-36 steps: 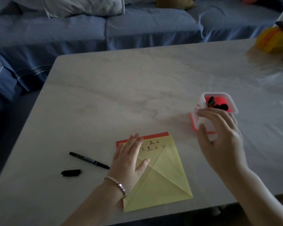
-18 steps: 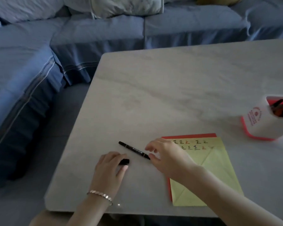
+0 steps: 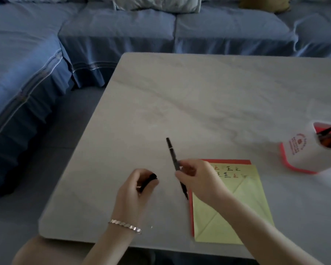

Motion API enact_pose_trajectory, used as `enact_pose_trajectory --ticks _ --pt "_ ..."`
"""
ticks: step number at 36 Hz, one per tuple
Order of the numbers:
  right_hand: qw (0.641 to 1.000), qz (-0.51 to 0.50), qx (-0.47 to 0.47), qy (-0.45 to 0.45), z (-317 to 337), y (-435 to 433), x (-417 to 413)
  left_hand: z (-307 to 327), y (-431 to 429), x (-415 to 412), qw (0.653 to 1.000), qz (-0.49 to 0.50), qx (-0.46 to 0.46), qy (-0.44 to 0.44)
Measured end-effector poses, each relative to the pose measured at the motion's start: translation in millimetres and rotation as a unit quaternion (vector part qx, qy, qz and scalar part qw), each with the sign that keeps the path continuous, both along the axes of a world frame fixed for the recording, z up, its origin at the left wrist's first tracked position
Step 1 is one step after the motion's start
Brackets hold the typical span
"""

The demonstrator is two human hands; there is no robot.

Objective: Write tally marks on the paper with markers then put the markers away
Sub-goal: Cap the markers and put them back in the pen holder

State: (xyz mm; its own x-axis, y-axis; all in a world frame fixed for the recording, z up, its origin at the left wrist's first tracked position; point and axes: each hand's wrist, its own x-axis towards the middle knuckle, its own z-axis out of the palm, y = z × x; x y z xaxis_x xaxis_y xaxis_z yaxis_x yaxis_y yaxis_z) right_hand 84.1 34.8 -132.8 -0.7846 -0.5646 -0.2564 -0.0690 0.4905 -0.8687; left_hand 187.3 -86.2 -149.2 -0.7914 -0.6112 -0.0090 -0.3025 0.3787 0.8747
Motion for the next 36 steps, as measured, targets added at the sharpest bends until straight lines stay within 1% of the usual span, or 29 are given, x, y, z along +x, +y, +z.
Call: enact_pose_trajectory --ticks 2,3,6,8,9,11,15,20,28,31,36 --pt "0.994 -0.068 -0.082 -0.036 13.4 19.3 -3.4 6.6 8.5 -5.4 1.0 -0.005 0.027 0.015" --pt "0.983 -0.108 -0.133 -0.063 19.6 28.8 -4.5 9.9 12.8 -7.9 0.999 -0.008 0.041 0.022" --pt "0.929 -0.198 -0.284 -0.13 37.3 53.7 -5.4 19.2 28.0 -15.3 0.995 -0.018 0.085 0.044" --pt "0.897 -0.235 -0.344 -0.147 44.4 65.5 -4.9 24.5 38.8 -21.6 0.992 -0.033 0.106 0.053" --pt "0.888 -0.249 -0.358 -0.144 46.1 69.3 -4.5 26.4 44.0 -24.9 0.991 -0.042 0.114 0.052" --pt "0.884 -0.265 -0.364 -0.125 46.7 74.6 -3.8 28.6 53.5 -31.1 0.988 -0.06 0.13 0.05" --pt "0.889 -0.272 -0.353 -0.109 42.0 81.7 -1.9 31.0 67.4 -39.4 0.985 -0.085 0.139 0.052" --pt "0.881 -0.268 -0.366 -0.131 39.3 87.4 -0.5 34.9 75.9 -43.0 0.986 -0.092 0.126 0.054" --pt "0.887 -0.232 -0.357 -0.181 32.0 92.1 5.3 40.1 83.6 -46.2 0.987 -0.119 0.1 0.035" --pt "0.898 -0.231 -0.33 -0.176 31.2 95.1 4.8 43.2 85.4 -47.6 0.986 -0.134 0.097 0.029" --pt "0.891 -0.253 -0.336 -0.169 23.8 98.6 1.8 44.9 88.7 -50.6 0.987 -0.146 0.057 0.035"
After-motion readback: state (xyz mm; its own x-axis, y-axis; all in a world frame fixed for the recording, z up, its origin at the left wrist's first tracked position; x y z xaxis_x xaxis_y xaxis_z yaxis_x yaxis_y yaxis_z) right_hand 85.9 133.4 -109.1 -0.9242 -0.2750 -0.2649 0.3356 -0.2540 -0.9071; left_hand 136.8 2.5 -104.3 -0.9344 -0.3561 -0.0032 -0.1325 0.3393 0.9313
